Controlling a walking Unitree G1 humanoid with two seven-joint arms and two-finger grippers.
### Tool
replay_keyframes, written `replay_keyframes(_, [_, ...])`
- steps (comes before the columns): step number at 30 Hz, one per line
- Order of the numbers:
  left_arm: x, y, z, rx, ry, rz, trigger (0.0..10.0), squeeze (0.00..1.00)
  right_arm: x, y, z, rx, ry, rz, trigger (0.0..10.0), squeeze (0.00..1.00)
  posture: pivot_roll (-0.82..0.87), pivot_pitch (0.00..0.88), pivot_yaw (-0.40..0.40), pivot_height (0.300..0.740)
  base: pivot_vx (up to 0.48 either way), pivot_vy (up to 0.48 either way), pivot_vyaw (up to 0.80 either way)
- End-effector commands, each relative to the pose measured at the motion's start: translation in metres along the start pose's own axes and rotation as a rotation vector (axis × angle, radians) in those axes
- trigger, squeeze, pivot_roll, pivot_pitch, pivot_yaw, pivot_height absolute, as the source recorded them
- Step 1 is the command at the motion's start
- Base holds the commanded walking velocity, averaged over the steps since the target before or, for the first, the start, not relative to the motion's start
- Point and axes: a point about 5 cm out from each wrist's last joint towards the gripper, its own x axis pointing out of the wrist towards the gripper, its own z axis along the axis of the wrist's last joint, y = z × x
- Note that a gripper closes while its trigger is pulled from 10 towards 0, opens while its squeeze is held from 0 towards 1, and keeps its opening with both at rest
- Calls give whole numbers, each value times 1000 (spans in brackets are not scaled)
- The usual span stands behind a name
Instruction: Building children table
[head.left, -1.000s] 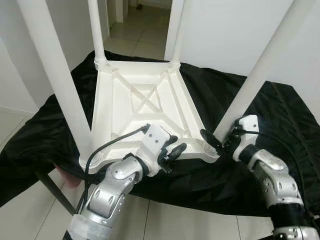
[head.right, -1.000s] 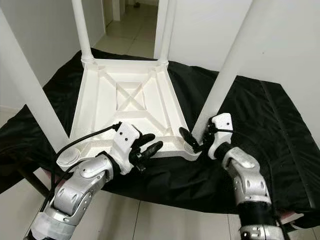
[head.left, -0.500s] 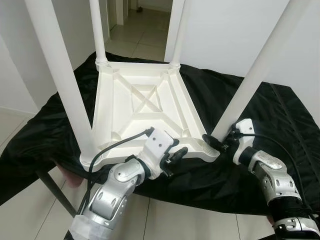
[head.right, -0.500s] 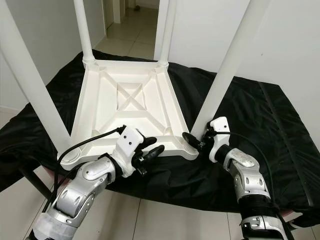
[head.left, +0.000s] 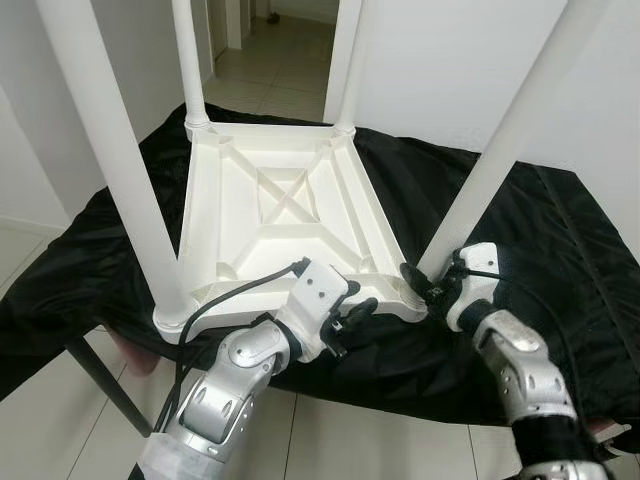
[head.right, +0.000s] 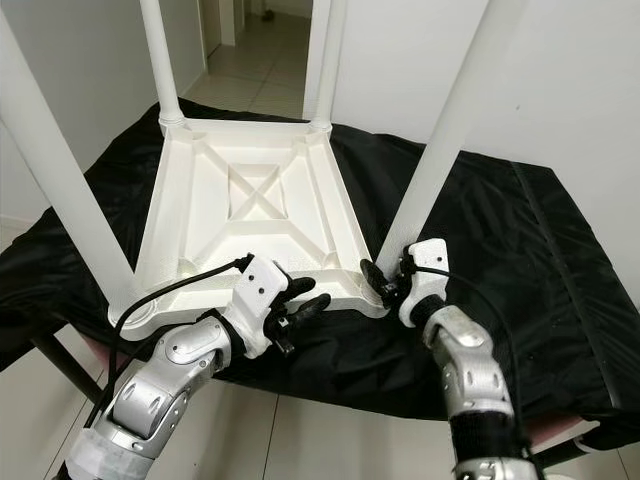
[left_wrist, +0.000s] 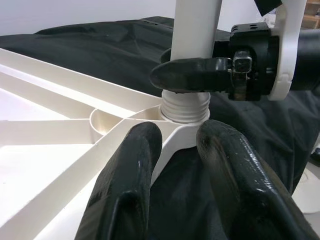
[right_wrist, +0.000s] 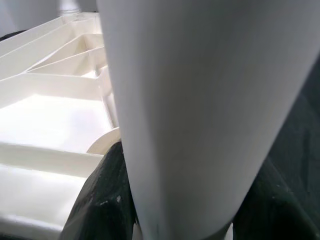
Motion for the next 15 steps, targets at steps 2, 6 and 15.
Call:
replay_keyframes(2, [1,0,-4,-6,12,13,10000,0,-1,7,-4,39,11,-155,10000,0,-24,18,-106,740,0,0,0])
replay_keyframes(6, [1,0,-4,-8,11,14,10000,0,-2,10,-6,31,21,-220,10000,0,-24,18,-106,740,0,0,0])
replay_keyframes(15, [3,0,-2,-14,1,19,10000,0,8,57,-2,130,-4,-350,10000,0,-22,15,-103,740,0,0,0])
